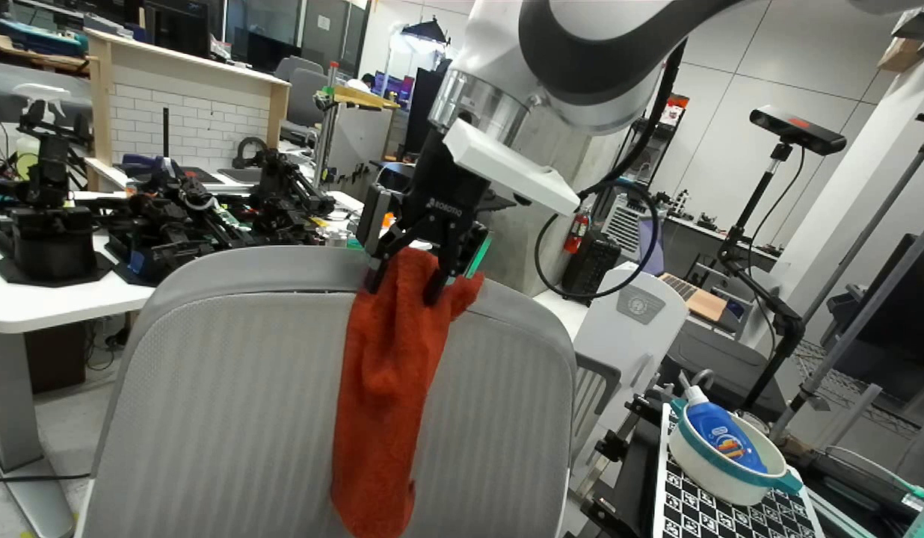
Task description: Move the orange towel to the backrest of the chair on the left then return it to the chair on the right.
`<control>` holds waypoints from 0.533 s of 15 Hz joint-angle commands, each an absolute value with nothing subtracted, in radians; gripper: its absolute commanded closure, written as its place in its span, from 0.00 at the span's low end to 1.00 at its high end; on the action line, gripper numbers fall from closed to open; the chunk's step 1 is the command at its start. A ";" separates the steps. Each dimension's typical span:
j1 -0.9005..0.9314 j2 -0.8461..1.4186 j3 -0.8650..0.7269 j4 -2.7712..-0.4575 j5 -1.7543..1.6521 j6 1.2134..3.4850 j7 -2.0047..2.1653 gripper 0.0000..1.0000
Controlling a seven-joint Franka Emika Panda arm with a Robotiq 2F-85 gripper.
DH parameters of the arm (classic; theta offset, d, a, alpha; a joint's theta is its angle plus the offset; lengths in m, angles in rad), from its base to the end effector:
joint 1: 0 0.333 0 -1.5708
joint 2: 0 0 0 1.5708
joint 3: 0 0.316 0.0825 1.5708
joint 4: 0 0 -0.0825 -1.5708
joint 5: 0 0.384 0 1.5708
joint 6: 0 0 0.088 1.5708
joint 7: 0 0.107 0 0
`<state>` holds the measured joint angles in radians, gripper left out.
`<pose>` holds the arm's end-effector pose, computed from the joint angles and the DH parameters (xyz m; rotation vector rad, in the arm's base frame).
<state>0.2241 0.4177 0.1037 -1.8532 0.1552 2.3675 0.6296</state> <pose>0.6149 0.2061 0.3075 -2.8945 0.6148 -0.0214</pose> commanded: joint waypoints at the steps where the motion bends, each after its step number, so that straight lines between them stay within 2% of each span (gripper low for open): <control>1: 0.241 0.443 0.085 -1.782 0.141 2.298 0.656 0.58; 6: 0.234 0.445 0.084 -1.754 0.148 2.264 0.655 0.95; 8: 0.231 0.441 0.083 -1.754 0.151 2.258 0.652 1.00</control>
